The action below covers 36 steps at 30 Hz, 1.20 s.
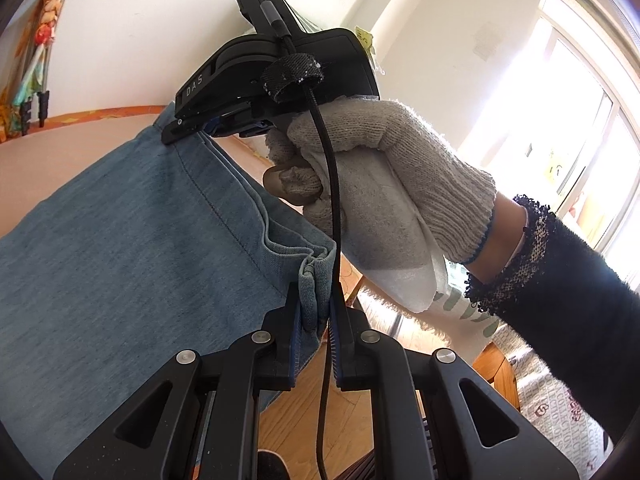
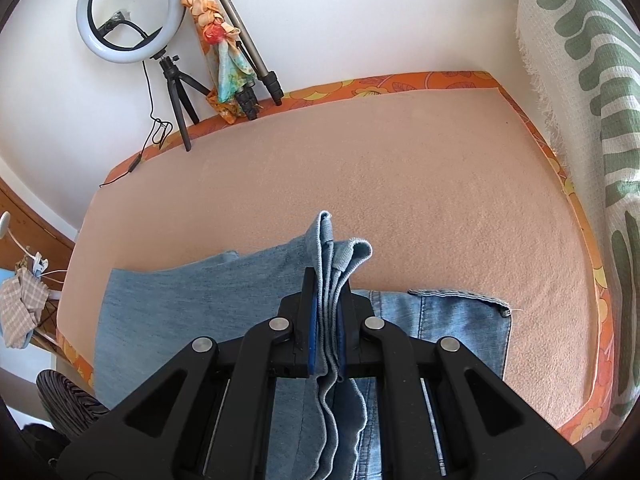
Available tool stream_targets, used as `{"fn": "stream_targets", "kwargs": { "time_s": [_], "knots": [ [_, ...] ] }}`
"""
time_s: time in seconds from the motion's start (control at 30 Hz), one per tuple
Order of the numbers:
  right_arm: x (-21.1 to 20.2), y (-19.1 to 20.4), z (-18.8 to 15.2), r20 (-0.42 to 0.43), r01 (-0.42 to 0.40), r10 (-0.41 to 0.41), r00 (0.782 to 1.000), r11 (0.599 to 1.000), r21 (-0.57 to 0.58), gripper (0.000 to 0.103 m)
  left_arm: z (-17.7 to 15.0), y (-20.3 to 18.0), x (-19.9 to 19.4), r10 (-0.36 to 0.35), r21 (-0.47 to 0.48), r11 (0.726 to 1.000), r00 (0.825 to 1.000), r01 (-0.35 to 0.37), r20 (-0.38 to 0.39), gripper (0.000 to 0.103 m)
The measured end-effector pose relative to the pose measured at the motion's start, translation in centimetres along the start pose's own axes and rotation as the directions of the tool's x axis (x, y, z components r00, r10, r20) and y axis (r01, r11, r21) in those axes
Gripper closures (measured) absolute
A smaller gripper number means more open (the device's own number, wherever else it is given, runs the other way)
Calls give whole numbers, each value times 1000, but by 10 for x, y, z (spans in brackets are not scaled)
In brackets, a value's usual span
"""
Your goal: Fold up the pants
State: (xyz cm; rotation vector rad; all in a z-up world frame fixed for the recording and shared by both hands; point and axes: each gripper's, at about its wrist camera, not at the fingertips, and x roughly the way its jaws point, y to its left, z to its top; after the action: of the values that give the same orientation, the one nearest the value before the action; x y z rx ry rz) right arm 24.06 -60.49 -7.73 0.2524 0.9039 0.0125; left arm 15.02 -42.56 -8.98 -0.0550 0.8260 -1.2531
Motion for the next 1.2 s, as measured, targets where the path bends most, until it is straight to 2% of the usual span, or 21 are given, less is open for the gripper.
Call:
{"fn": "stream_targets", "kwargs": {
  "time_s": [0.6,1.0,1.13,1.17,1.2],
  "knots": [
    [28,-57,-18,-36,5,-2,999,998,64,96,27,16,55,-15,3,1000,997,15,-74,93],
    [47,-66,-20,-76,3,2,997,998,69,96,25,9,75,-14,-13,1000,993,12,-115,92],
    [48,-64,-19,-87,30,-24,996,997,66,96,28,8,79,-10,-13,1000,988,8,-151,90],
    [47,-64,-19,-89,41,-35,995,997,64,93,30,9,80,-7,-17,1000,987,4,-160,89],
    [45,-63,-19,-84,64,-59,995,996,62,85,30,10,79,-3,-22,1000,986,-1,-165,86]
  ]
}}
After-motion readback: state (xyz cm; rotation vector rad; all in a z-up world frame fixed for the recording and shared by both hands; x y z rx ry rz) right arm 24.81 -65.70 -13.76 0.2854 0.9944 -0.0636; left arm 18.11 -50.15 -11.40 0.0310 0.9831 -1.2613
